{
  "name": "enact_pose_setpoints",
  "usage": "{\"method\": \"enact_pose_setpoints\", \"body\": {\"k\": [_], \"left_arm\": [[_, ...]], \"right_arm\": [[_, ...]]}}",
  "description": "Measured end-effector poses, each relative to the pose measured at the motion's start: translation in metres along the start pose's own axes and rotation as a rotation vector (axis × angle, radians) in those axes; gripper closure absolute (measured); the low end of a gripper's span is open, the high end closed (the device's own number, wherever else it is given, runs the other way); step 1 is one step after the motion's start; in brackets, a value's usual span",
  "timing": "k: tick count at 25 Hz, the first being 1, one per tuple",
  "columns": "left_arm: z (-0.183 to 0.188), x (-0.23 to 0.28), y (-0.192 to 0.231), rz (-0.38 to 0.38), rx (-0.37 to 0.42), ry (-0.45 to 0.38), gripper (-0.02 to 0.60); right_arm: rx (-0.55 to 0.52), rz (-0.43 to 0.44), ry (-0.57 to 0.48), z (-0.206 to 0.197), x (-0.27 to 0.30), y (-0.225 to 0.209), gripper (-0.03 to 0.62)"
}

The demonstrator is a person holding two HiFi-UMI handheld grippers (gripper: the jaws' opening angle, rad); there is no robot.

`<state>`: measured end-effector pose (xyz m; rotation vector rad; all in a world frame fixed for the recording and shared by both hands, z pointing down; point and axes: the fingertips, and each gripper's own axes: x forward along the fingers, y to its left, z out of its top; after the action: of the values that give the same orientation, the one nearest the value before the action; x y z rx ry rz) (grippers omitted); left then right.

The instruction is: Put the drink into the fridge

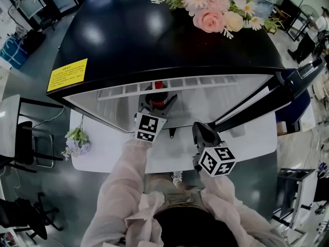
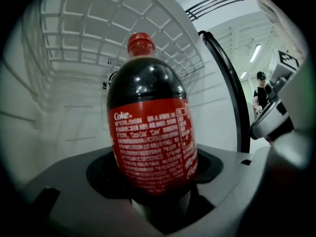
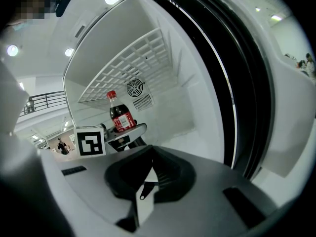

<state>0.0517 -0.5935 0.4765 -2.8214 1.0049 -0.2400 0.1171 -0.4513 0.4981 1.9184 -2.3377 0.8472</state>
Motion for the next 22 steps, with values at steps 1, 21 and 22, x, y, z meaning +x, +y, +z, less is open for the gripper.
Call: {"method": "enact_pose_setpoints", "body": {"k": [1,21,22], "left_arm": [[-0.001,0.000,0.000,0.002,-0.005,0.002,0.253],[-0.010,0.001,-0.003,-0.014,-0.063,0.035,0.229],[-0.010,0.000,-0.003,-0.018,-0.066,0.036,0.224]], "right_arm": [[0.005,0.002,-0.001,0.000,0.000,0.000,0.583],[0.045,-0.005,-0.010,0.000,-0.006,-0.002,0.583],[0.047,-0.004,-0.009,0.000,-0.006,-0.002,0.583]]}}
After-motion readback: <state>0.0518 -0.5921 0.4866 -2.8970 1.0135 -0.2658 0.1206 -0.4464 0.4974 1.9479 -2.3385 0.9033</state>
